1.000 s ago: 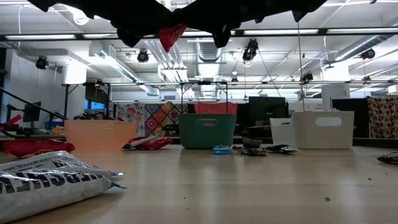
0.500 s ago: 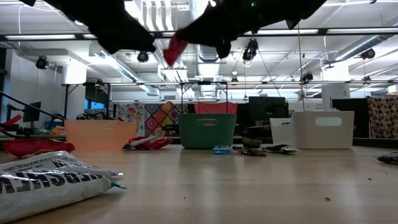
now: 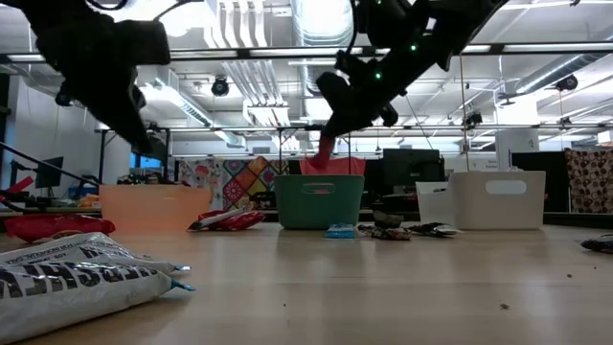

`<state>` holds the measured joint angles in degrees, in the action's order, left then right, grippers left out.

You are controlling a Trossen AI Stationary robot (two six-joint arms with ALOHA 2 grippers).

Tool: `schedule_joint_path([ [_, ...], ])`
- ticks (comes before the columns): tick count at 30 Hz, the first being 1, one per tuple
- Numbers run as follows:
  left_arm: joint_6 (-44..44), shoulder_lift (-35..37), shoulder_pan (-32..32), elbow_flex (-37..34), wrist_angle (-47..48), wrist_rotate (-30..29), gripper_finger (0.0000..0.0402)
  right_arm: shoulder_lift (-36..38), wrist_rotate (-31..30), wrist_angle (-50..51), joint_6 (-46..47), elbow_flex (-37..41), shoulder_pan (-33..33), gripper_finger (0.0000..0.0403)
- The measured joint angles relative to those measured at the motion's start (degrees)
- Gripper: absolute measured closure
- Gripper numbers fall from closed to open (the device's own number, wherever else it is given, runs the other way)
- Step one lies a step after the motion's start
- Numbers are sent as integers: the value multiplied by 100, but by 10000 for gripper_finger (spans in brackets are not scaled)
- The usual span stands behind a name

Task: Organize candy in baskets
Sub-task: Put the red chocolate bar into the green bin

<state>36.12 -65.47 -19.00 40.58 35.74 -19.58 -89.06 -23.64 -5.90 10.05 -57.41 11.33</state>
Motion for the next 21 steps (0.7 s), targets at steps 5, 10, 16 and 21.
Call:
schedule_joint_path([
  [5,217,-180,0,0,246,543,264,-2,2,217,3,0,133,375],
  [10,300,-349,-4,0,314,844,264,-2,0,243,-14,0,136,374],
  [16,379,-511,-4,0,434,997,264,-4,-1,241,-60,0,136,369],
  [21,429,-638,-4,0,439,1125,264,-4,0,243,-105,0,131,340],
])
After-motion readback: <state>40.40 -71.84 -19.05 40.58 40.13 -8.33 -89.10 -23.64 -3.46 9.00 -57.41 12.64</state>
